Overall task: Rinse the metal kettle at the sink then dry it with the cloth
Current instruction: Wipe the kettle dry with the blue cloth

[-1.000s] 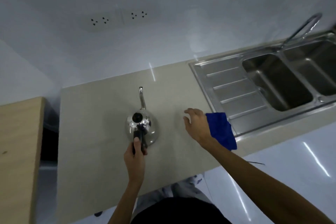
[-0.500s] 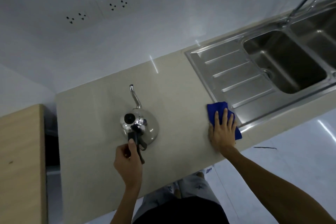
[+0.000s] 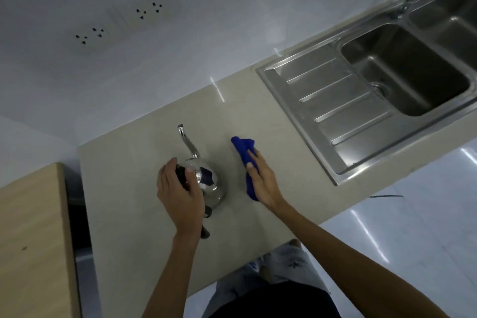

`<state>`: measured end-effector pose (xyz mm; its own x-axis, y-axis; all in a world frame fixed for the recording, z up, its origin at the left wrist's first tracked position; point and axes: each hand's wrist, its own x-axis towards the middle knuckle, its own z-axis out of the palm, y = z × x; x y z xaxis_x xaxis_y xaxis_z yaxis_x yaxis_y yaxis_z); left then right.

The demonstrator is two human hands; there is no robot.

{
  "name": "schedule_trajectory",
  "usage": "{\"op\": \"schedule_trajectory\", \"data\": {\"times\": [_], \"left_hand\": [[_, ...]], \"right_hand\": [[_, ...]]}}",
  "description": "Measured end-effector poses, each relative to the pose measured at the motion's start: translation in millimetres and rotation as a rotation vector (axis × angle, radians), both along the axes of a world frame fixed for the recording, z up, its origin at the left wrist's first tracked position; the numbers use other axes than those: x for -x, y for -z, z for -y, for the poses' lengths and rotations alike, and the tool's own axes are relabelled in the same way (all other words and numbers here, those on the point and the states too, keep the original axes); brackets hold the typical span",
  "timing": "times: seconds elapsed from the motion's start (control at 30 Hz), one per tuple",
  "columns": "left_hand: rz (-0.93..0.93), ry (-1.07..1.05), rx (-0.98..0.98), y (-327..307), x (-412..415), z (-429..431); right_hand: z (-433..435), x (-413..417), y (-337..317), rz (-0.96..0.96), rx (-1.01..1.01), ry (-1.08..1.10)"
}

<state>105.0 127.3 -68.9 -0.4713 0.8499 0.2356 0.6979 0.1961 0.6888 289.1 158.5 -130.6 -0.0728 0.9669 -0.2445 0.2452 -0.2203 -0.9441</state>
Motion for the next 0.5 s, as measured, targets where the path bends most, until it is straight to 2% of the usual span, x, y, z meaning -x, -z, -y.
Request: {"op": "schedule_trajectory", "data": {"times": [0.1,0.3,0.43,0.5], "left_hand": [[-0.013,-0.019,-0.008,6.1,1.3,-0.8],[-0.126,0.07,0.01,10.6,13.7,-0.8],[0.03,0.116,-0.019,9.2,16.8,-0.1],[0.127,0.141,-0.065,8.4,16.4,-0.1]], "right_hand": [[-4.9,43.0,-4.7,-0.118,0.107,-0.123],[-36.4,72.3,-5.2,-0.23,0.287,-0.1],[-49.1,82.2,0.5,-0.355,0.423,-0.047],[-39.1,87.1,-1.1,-0.401,0.386,-0.007]]}}
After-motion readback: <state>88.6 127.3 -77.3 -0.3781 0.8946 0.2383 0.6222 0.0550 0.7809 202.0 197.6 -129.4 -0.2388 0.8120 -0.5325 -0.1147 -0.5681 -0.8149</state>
